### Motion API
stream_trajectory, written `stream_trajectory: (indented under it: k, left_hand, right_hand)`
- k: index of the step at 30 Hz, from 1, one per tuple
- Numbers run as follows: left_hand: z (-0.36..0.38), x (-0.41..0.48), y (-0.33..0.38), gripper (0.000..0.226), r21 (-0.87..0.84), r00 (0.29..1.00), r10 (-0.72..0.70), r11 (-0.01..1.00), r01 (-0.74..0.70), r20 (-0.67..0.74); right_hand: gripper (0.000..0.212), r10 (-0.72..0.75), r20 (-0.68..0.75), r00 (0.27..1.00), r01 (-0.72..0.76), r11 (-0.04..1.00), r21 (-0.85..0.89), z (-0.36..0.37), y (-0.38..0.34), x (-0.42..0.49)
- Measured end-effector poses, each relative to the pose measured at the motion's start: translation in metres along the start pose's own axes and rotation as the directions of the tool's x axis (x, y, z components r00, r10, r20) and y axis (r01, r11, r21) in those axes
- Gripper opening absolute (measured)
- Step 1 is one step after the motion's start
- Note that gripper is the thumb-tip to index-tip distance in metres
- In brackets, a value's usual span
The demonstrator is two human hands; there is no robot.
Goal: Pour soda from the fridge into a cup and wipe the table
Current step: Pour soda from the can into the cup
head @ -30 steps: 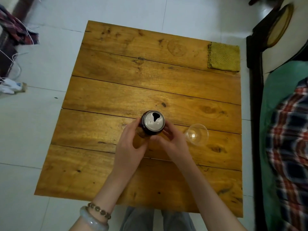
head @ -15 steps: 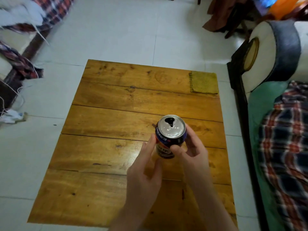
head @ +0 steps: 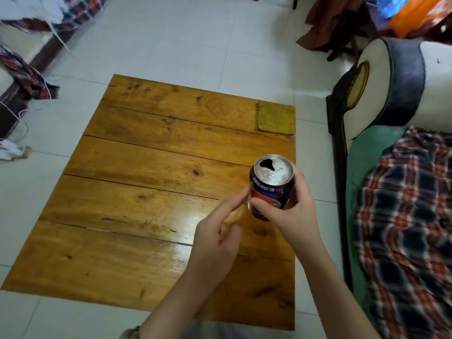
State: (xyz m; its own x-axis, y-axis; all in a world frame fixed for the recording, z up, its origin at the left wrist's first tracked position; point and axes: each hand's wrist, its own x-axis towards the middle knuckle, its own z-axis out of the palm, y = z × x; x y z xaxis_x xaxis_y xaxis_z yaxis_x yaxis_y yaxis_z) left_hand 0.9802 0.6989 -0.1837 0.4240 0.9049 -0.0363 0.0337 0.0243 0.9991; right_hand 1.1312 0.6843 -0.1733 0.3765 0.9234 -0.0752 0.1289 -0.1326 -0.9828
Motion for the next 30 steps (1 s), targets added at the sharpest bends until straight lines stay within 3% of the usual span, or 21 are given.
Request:
stream_trajectory:
  k: [3,5,10,14,19,25,30]
  left_hand:
    - [0.026,0.004,-0.007,0.048,-0.175,0.989,-0.148,0.973,0.147,0.010]
    - [0.044,0.008,-0.020,0.049,-0.286,0.972,-0.233,0.931,0.224,0.003]
    - [0.081,0.010,-0.055,0.053,-0.519,0.947,-0.320,0.809,0.275,0.003]
    - [0.095,0.010,-0.072,0.065,-0.613,0.934,-0.355,0.747,0.257,-0.041]
    - [0.093,0.010,-0.091,0.051,-0.724,0.885,-0.464,0.622,0.299,-0.033]
    - [0.088,0.004,-0.110,0.051,-0.748,0.818,-0.572,0.566,0.346,-0.054]
    - [0.084,0.002,-0.125,0.049,-0.821,0.775,-0.632,0.448,0.353,-0.012]
  right_hand:
    - [0.077,-0.006,0.038,0.999,0.008,0.998,-0.061,-0.021,0.009,0.000]
    - [0.076,-0.006,0.073,0.997,0.014,0.994,-0.105,-0.030,0.015,0.002]
    - [0.074,-0.009,0.172,0.985,0.043,0.979,-0.198,-0.051,0.040,0.014]
    - [0.076,0.014,0.236,0.972,0.051,0.962,-0.267,-0.061,0.060,0.021]
    - [0.077,0.039,0.331,0.943,0.077,0.941,-0.328,-0.061,0.078,0.029]
    - [0.077,0.072,0.422,0.904,0.113,0.911,-0.397,-0.053,0.094,0.034]
    - [0.076,0.130,0.456,0.880,0.111,0.878,-0.466,-0.044,0.099,0.036]
